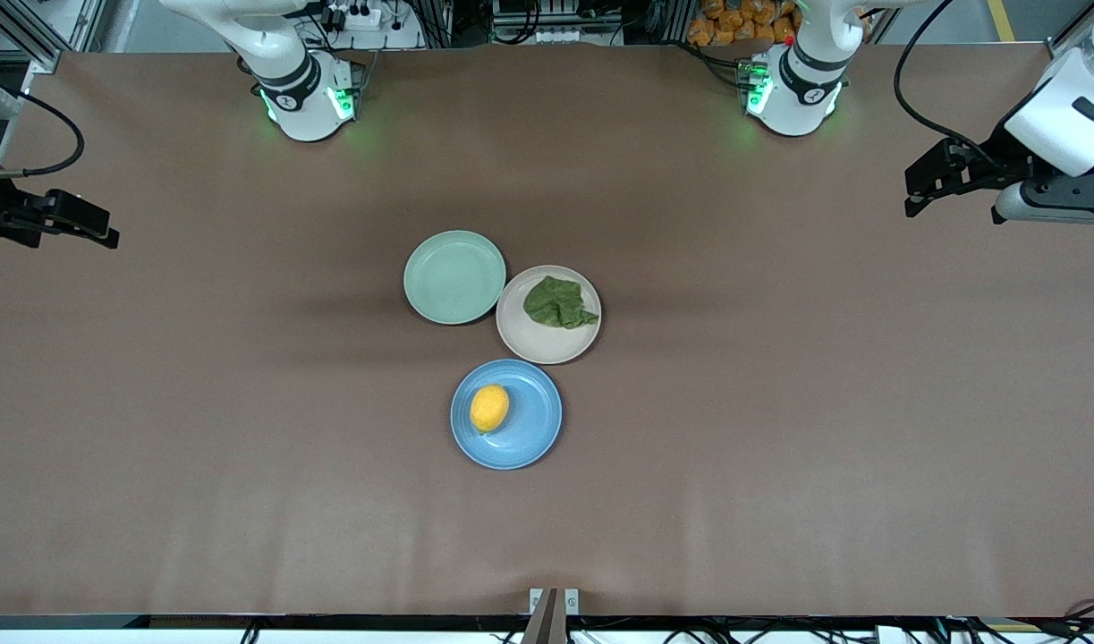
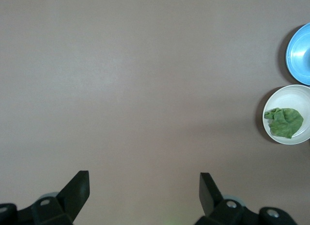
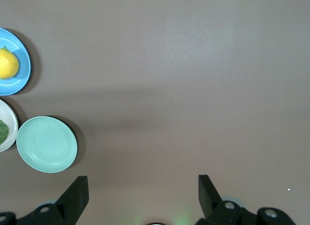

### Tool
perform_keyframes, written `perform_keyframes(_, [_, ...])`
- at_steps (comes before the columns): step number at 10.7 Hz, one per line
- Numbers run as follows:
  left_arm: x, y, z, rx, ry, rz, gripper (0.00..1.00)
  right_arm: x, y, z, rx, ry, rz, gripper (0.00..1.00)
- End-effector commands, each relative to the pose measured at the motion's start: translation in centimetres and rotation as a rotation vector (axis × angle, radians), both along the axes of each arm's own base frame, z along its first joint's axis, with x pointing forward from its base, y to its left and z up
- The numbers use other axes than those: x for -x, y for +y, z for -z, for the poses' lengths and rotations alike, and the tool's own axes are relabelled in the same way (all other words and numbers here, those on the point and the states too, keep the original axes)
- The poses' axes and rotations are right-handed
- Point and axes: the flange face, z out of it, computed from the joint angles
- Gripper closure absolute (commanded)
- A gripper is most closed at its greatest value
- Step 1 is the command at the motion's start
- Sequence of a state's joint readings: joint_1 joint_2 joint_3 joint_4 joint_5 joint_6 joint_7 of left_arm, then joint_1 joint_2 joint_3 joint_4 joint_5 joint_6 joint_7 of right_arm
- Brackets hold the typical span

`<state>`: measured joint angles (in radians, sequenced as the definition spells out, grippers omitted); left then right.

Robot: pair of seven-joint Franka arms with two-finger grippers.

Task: Pick lemon and lettuce from blue and beige plates

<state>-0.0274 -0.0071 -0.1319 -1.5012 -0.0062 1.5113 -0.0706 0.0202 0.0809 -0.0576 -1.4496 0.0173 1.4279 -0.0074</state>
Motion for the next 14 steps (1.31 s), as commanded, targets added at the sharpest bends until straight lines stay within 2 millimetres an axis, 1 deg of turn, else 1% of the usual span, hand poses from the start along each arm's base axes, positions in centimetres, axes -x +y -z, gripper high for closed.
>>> perform_keyframes(1, [-0.4, -0.8, 0.6, 0.029, 0.028, 0.032, 0.00, -0.1, 0.8, 0.1, 0.014, 0.010, 0.012, 0.00])
perform_keyframes(2, [-0.6, -2.1, 1.4, 0.025, 0.043, 0.051, 0.00, -0.5, 1.8, 0.6, 0.013, 0.016, 0.030, 0.00])
perform_keyframes(4, [-1.9, -3.9, 4.5, 0.019, 0.098, 0.081, 0.00, -1.1, 4.0, 1.7, 0.013, 0.024, 0.063, 0.00])
perform_keyframes(5, [-2.1, -4.5, 5.2, 0.025, 0.104, 0.086, 0.00, -1.8, 5.5, 2.7, 0.009, 0.028, 0.092, 0.00])
perform_keyframes(6, [-2.5, -6.0, 6.9, 0.027, 0.136, 0.108, 0.00, -2.5, 8.0, 4.3, 0.017, 0.037, 0.126, 0.00])
perform_keyframes(7, [-2.9, -7.8, 8.8, 0.034, 0.169, 0.127, 0.00, -3.5, 10.2, 6.0, 0.015, 0.037, 0.165, 0.00])
perform_keyframes(8, [-3.4, -9.8, 11.3, 0.040, 0.211, 0.111, 0.00, -4.4, 12.9, 7.9, 0.003, 0.034, 0.210, 0.00])
perform_keyframes(9, [-3.8, -12.0, 13.9, 0.044, 0.243, 0.093, 0.00, -5.2, 15.5, 10.1, -0.003, 0.039, 0.240, 0.00])
perform_keyframes(10, [-4.0, -14.7, 16.2, 0.035, 0.252, 0.056, 0.00, -6.1, 17.7, 12.0, -0.016, 0.023, 0.271, 0.00])
perform_keyframes(11, [-4.3, -17.2, 18.6, 0.028, 0.254, -0.001, 0.00, -7.0, 19.8, 14.3, -0.029, 0.012, 0.317, 0.00])
perform_keyframes(13, [-3.9, -22.4, 23.6, 0.005, 0.258, -0.055, 0.00, -8.6, 23.4, 18.8, -0.074, -0.020, 0.357, 0.00])
perform_keyframes(14, [-3.8, -24.1, 25.1, 0.004, 0.247, -0.100, 0.00, -9.1, 25.2, 20.8, -0.092, -0.032, 0.375, 0.00])
